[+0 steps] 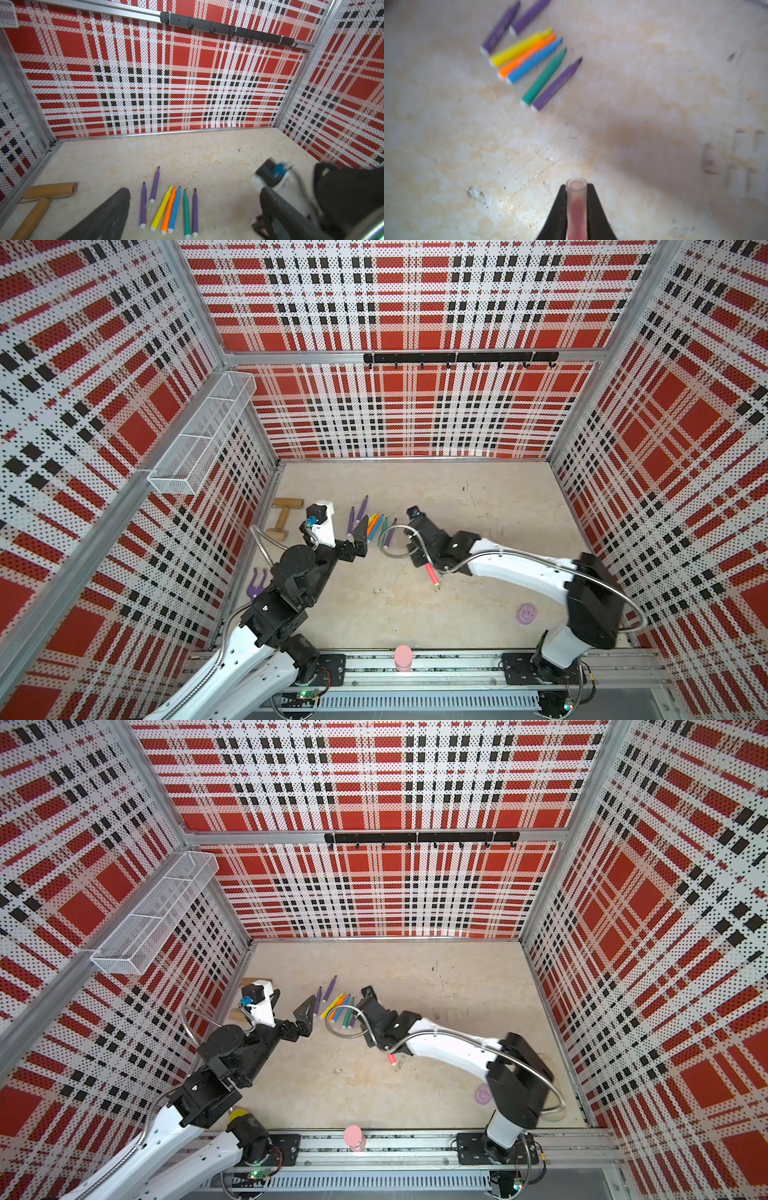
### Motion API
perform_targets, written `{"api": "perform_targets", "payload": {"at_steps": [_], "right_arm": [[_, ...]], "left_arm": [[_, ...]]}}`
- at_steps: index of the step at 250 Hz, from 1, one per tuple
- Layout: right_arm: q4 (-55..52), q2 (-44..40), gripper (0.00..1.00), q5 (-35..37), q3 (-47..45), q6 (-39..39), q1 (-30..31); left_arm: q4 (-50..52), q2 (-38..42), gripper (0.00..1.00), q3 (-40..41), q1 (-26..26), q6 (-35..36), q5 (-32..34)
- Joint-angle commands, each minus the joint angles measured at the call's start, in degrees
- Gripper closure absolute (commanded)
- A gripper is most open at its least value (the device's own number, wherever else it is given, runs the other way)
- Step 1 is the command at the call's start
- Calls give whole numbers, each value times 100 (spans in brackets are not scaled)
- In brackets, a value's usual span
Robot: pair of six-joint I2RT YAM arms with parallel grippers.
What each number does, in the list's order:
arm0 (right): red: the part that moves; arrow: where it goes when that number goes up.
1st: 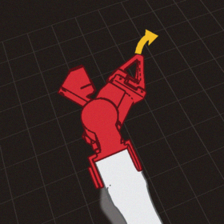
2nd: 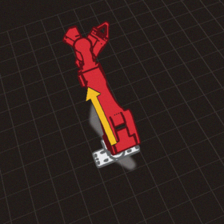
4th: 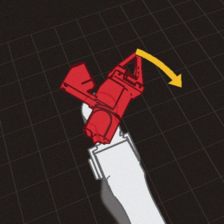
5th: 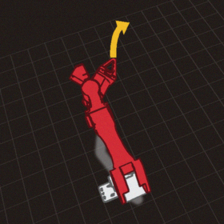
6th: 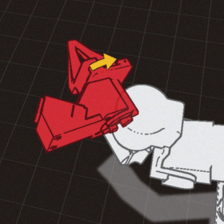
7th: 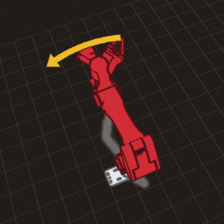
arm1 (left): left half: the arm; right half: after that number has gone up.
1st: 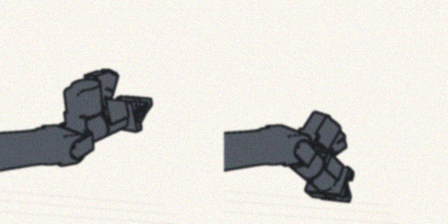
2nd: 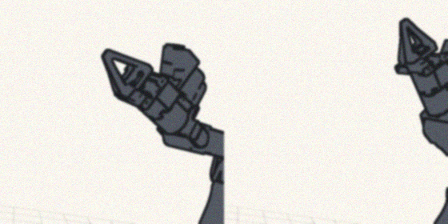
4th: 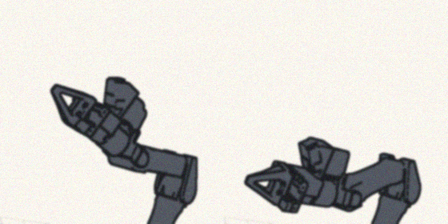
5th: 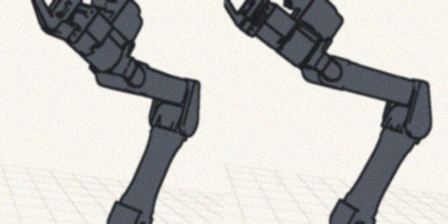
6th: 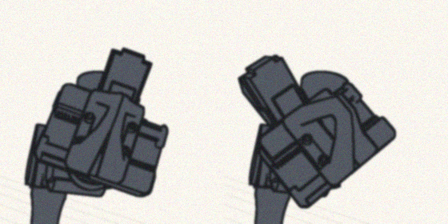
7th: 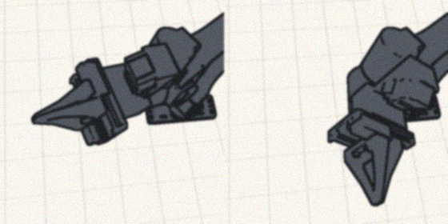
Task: Remove pen caps from pens
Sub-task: Pick up the pen from the bottom-center of the table, then open the pen cap on the pen.
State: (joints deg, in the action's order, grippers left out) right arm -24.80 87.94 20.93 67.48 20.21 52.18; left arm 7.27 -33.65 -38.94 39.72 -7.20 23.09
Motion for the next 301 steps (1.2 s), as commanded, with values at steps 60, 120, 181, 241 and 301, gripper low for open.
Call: {"api": "perform_targets", "payload": {"at_steps": [60,120,181,241,301], "right_arm": [[2663,-2303,92,-2068,-1227,-1318,-709],[3463,-2784,91,-3044,-1516,-1411,-728],[4671,-2941,91,-3737,-1989,-826,-730],[5677,-2875,90,-4001,-2384,-310,-728],[6039,-2765,91,-4128,-2409,-113,-736]], "left_arm": [[-575,-54,1,298,548,329,-1450],[-958,-1014,1,180,580,210,-3945],[-1893,-1381,2,519,571,-198,-4351],[-2595,-1720,6,574,576,-514,-4722],[-2796,-2309,11,441,657,-635,-4882]]}}
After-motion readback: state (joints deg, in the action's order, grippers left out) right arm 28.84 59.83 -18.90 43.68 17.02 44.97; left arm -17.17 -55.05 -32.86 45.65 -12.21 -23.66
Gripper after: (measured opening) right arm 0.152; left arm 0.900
